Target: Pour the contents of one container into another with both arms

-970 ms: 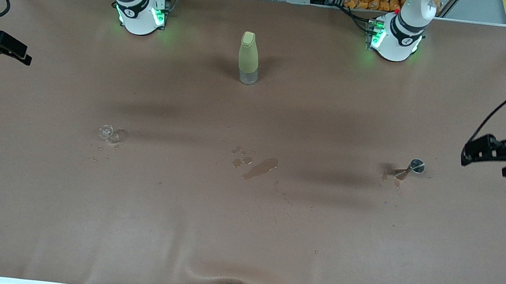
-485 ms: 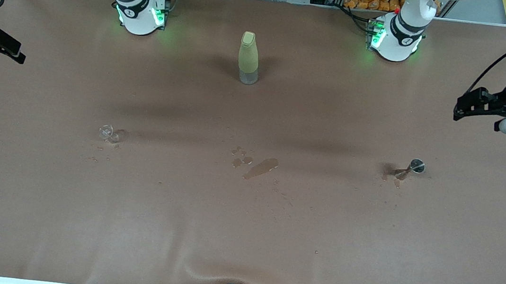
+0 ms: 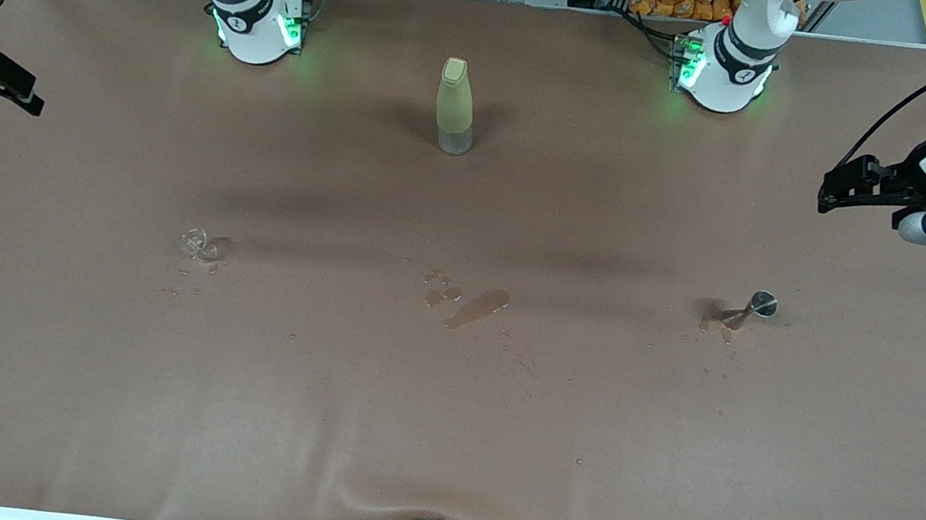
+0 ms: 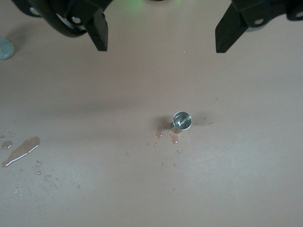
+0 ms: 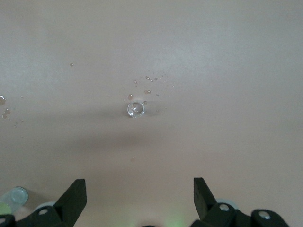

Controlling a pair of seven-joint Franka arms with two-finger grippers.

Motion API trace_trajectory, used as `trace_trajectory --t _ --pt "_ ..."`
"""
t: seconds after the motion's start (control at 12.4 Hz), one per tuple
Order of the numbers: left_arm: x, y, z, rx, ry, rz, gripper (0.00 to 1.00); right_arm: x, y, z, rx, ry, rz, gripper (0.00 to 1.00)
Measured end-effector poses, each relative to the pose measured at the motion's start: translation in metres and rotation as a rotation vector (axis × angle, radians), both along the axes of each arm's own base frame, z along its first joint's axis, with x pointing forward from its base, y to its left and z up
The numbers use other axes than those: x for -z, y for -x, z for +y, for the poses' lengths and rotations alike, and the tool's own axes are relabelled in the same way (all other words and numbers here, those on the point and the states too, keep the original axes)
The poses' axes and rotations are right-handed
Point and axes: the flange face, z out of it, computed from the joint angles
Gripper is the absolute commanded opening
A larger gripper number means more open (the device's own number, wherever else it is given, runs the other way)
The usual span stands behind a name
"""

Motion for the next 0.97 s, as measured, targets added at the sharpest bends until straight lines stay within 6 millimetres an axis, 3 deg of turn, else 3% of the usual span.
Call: trace_trajectory --t 0.32,0.97 --pt "-0.021 0.002 0.003 -0.03 -0.018 -0.002 1.0 0.0 0.0 0.0 -0.001 0.0 0.0 1.0" --pt "-0.012 -0.001 -0.006 -0.027 -0.052 0.014 1.0 0.001 0.0 -0.001 0.0 -0.003 0.002 1.0"
